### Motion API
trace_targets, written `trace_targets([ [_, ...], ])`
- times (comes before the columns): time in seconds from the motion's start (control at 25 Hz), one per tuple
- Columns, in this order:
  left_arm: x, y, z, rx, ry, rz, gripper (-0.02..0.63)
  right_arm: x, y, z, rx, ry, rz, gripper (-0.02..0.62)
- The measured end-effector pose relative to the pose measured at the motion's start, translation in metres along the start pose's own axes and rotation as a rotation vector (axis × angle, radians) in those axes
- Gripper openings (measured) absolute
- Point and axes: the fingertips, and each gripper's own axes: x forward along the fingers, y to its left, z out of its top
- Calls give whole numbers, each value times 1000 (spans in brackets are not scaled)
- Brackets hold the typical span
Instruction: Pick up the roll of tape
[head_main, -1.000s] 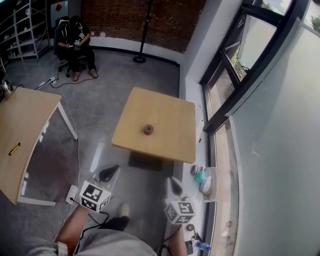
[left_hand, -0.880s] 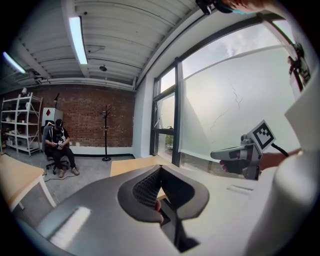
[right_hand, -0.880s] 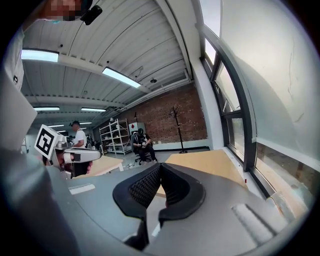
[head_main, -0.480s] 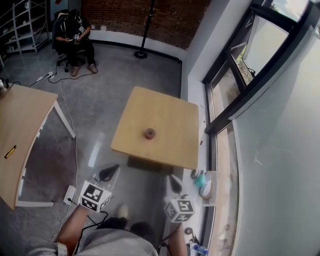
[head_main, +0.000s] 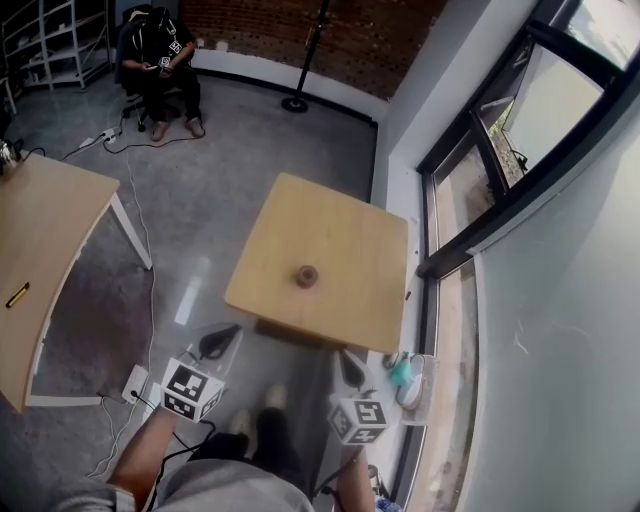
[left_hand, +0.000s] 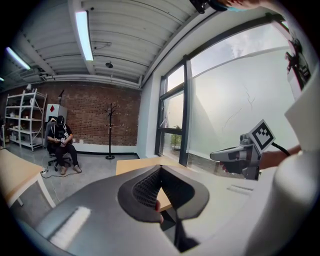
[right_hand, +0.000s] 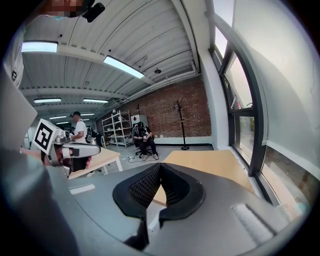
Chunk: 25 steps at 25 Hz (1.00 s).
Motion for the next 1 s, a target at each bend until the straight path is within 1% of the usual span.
trace_targets([
  [0.36, 48, 20, -10, -5, 8, 30, -2, 52, -23, -9, -3, 18, 36, 14],
  [0.48, 65, 29, -17, 9, 8, 52, -2, 72, -31, -18, -5, 26, 48, 14],
  [0.6, 81, 34, -27, 1, 15, 63, -2, 90, -42, -32, -21, 45, 57, 14],
  [0.76, 104, 42, -42, 6, 36, 67, -2, 112, -50, -36, -40, 42, 66, 14],
  [0.88, 118, 44, -48, 15, 41, 60, -2, 127, -50, -37, -28, 48, 75, 14],
  [1.0, 131, 47, -53, 20, 46, 52, -2, 140, -58, -50, -35, 66, 78, 14],
])
